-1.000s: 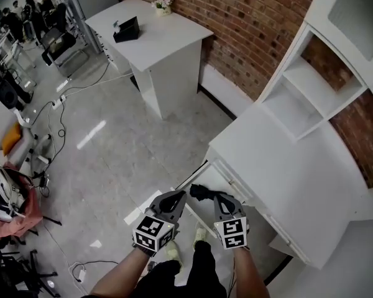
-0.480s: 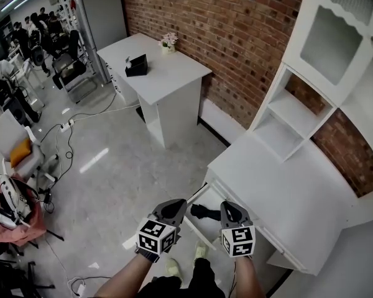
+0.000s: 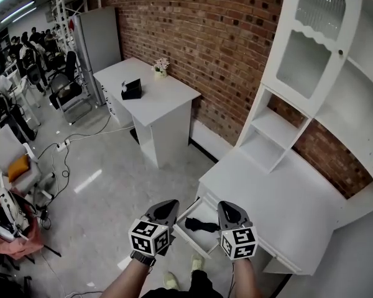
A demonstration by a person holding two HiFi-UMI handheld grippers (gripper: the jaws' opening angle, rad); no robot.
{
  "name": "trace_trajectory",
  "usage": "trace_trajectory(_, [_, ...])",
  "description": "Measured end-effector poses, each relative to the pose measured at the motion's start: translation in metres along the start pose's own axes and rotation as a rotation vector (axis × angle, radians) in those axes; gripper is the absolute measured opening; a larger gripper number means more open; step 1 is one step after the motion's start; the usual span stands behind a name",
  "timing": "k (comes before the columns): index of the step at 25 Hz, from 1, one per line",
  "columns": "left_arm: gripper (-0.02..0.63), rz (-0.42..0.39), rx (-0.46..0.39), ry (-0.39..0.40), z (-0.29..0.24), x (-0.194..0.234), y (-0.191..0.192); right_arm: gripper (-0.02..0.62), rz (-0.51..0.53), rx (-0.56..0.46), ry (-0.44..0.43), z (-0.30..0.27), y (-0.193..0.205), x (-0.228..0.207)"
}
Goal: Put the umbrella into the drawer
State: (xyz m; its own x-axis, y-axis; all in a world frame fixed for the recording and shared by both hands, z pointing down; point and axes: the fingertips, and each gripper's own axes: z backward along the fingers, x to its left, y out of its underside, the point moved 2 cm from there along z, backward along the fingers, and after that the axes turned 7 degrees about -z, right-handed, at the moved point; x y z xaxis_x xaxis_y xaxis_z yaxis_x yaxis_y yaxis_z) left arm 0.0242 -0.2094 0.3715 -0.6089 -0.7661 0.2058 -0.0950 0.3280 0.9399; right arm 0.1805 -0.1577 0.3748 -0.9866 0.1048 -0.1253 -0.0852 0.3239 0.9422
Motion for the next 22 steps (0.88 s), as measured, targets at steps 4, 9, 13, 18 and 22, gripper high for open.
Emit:
trace_trajectory(4, [0.008,-0.02,-0.031,-0.004,0.015,-0.005,-0.029,0.008,-0.012,-0.067,0.003,0.018,-0.034,0.001])
trace_trajectory(9, [0.008,-0.061,-0.077,-0.017,0.031,-0.009,-0.065,0.005,-0.02,-0.142,-0.005,0.036,-0.073,0.008])
trace_trajectory(13, [0.008,-0.086,-0.122,-0.035,0.043,-0.012,-0.092,0.005,-0.016,-0.174,-0.016,0.043,-0.093,0.012])
trace_trajectory(18, [0.008,-0.118,-0.161,-0.046,0.053,-0.019,-0.116,0.005,-0.027,-0.208,-0.012,0.049,-0.109,0.012])
trace_trajectory(22, [0.008,-0.135,-0.176,-0.052,0.056,-0.019,-0.125,0.005,-0.018,-0.243,-0.007,0.054,-0.123,0.013])
